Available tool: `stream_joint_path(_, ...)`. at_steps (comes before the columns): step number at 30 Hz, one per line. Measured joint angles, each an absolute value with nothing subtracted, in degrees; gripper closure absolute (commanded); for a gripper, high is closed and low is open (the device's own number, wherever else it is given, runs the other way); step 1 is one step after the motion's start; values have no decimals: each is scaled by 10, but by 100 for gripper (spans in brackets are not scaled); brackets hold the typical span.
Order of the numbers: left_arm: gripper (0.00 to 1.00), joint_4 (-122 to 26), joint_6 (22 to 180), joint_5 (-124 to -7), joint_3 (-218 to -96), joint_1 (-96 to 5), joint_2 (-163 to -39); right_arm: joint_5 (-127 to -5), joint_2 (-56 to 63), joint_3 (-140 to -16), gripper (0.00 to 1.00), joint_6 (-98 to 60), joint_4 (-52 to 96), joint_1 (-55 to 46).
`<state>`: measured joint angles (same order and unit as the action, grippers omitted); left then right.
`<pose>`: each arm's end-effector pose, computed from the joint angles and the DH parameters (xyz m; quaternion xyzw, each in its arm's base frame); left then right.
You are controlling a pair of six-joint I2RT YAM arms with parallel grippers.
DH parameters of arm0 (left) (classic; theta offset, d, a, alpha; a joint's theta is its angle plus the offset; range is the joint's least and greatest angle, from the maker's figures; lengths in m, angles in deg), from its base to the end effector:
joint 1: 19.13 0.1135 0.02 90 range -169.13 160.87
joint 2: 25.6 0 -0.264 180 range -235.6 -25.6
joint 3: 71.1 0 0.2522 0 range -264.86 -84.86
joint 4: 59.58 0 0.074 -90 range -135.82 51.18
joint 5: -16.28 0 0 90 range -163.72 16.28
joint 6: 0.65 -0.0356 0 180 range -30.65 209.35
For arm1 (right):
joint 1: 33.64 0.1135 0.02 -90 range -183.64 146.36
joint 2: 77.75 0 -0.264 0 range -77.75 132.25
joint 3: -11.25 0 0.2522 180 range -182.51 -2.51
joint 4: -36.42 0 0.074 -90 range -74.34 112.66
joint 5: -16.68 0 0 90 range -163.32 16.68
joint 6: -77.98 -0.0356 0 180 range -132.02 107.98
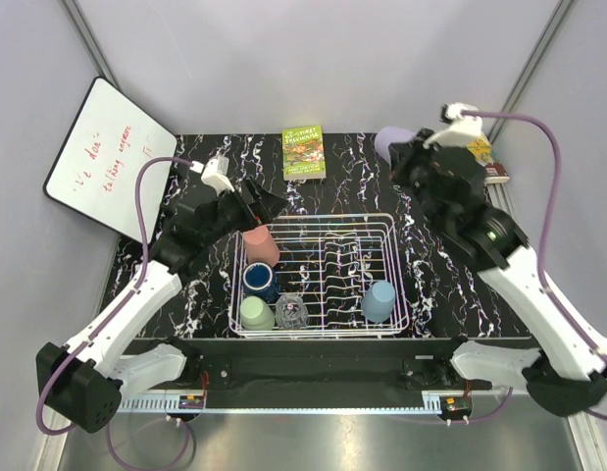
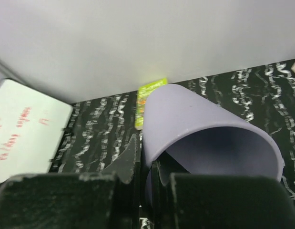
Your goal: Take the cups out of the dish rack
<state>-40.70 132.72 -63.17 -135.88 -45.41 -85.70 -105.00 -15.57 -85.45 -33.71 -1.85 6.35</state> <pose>0.2172 -0.1145 0.3362 -0.0609 0.7854 -0.4089 0.4607 0.1719 0.1198 0.4831 0.0726 0.7229 0.1661 0.6668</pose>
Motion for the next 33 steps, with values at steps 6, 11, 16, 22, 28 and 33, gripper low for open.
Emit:
stream_joint_path(6, 1, -297, 1297, -736, -1380, -454, -856, -1053, 16, -986, 100, -324, -81, 4)
stream_joint_path(11, 1, -246, 1284, -794, -1381, -454, -851, -1013, 149, -1054, 100, -354, -144, -111)
stream_joint_path(16, 1, -223, 1278, -827, -1381, -454, -851, -966, 256, -1131, 100, -394, -215, -179)
stream_joint_path(22, 1, -212, 1275, -848, -1381, -454, -879, -955, 369, -1236, 100, -421, -305, -205)
stream_joint_path(28, 1, -193, 1276, -855, -1387, -454, -923, -951, 423, -1240, 100, -425, -355, -203)
stream_joint_path(33, 1, -176, 1276, -856, -1401, -454, -947, -943, 461, -1240, 100, -430, -372, -205)
